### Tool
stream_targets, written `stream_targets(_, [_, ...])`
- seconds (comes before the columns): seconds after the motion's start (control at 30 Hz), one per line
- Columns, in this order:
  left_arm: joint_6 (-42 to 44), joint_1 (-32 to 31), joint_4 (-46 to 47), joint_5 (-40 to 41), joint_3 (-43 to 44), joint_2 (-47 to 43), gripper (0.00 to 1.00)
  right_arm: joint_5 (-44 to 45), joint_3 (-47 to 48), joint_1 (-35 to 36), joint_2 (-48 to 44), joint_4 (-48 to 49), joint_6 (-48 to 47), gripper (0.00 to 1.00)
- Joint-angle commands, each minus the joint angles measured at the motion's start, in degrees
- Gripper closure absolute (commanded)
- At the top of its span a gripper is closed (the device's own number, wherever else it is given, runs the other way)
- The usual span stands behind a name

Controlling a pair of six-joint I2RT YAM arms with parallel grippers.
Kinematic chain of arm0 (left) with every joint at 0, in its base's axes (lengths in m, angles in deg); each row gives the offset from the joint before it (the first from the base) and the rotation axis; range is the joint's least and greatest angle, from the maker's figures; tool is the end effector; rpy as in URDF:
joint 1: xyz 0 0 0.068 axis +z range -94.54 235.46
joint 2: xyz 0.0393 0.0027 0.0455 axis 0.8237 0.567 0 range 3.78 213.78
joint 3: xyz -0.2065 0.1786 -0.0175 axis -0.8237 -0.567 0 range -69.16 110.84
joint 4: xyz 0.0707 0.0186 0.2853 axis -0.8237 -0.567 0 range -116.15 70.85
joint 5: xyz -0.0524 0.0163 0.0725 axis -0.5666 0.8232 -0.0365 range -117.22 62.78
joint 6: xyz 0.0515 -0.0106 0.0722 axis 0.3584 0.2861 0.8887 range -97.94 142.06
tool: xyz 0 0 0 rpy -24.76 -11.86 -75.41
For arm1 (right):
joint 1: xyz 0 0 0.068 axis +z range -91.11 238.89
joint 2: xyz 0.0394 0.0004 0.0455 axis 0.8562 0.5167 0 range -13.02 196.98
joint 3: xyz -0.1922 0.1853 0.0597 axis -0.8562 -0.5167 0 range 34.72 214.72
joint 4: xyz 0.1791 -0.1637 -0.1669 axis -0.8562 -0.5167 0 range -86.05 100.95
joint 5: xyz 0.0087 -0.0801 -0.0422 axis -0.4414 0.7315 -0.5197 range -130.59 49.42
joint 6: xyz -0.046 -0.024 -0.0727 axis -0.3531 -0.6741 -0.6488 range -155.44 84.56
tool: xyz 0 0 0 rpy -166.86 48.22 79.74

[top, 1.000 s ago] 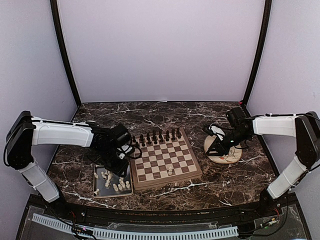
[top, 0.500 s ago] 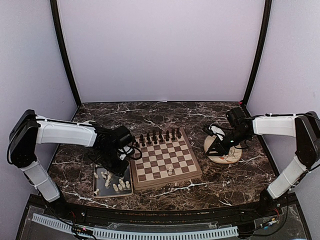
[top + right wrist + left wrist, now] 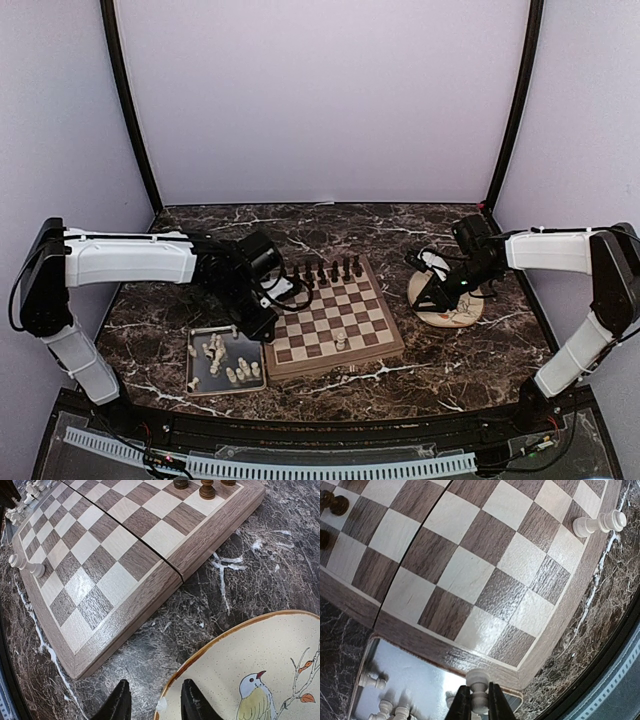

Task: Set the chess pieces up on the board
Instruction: Place the pawn on a2.

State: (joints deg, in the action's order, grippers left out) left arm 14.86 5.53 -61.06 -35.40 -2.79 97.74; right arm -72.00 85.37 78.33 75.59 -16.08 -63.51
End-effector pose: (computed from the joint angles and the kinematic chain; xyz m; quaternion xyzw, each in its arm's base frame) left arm 0.2280 -0.2887 0.1580 0.3694 0.9094 -0.1466 0.1224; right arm 0.2986 0.1493 0.1246 -0.4322 0.8366 0.2479 0.2278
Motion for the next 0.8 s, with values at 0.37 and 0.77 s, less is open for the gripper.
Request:
stream_targets(0.37, [2.6, -2.0, 2.0, -0.2, 5.6, 7.3, 0.97, 0.4, 0.0, -0.2, 0.2, 0.2, -0.6, 0.65])
stream_targets(0.77, [2.4, -2.5, 0.9, 2.4, 6.2, 8.9, 0.88, 0.3, 0.1, -0.2, 0.7, 0.1, -0.8, 0.65])
